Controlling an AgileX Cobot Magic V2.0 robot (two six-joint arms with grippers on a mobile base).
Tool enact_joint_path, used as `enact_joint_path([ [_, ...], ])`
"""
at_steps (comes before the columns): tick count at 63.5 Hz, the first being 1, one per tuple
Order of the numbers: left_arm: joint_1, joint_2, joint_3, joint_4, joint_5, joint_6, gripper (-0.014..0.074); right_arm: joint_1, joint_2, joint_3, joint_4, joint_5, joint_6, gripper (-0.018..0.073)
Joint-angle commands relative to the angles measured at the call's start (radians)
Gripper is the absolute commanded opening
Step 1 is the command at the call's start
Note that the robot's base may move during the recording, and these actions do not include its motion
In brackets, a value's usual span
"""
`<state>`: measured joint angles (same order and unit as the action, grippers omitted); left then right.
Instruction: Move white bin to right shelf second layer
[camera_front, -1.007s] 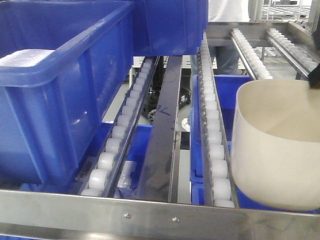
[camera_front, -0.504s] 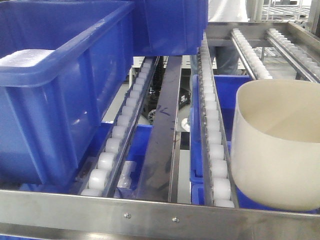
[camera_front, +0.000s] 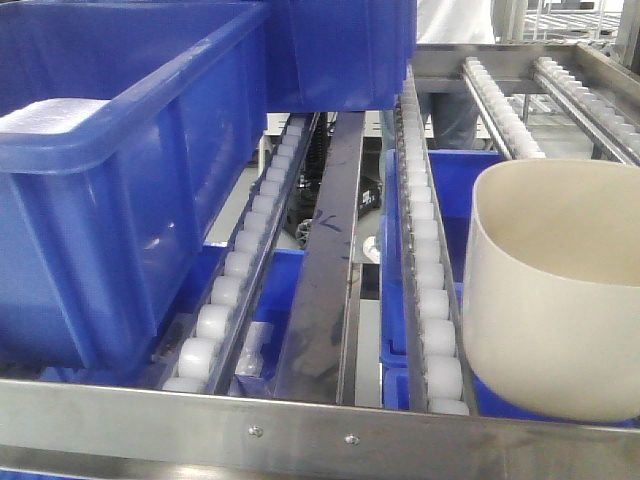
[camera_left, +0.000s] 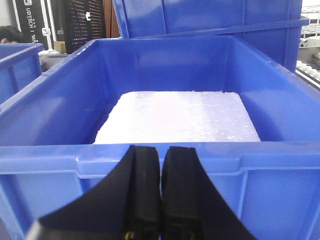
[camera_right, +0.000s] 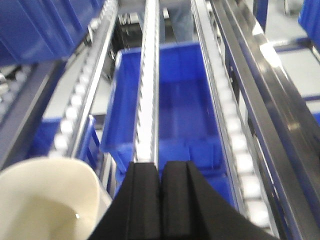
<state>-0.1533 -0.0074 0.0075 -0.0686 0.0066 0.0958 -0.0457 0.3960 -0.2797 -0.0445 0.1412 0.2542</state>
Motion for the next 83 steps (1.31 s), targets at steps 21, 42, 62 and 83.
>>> enact_joint_path([
  [21,0.001,-0.013,0.033,-0.005,-0.087,-0.007,0.0085,-0.005,0.004,-0.027,-0.01,-0.109,-0.001,0.0055],
  [42,0.001,-0.013,0.033,-0.005,-0.087,-0.007,0.0085,-0.005,0.004,-0.027,-0.02,-0.129,-0.001,0.0055],
  [62,0.001,-0.013,0.033,-0.005,-0.087,-0.007,0.0085,-0.005,-0.217,0.11,-0.101,-0.167,-0.001,0.0055],
  [83,0.001,-0.013,0.033,-0.005,-0.087,-0.007,0.0085,-0.007,-0.426,0.295,-0.099,-0.181,-0.001,0.0055],
])
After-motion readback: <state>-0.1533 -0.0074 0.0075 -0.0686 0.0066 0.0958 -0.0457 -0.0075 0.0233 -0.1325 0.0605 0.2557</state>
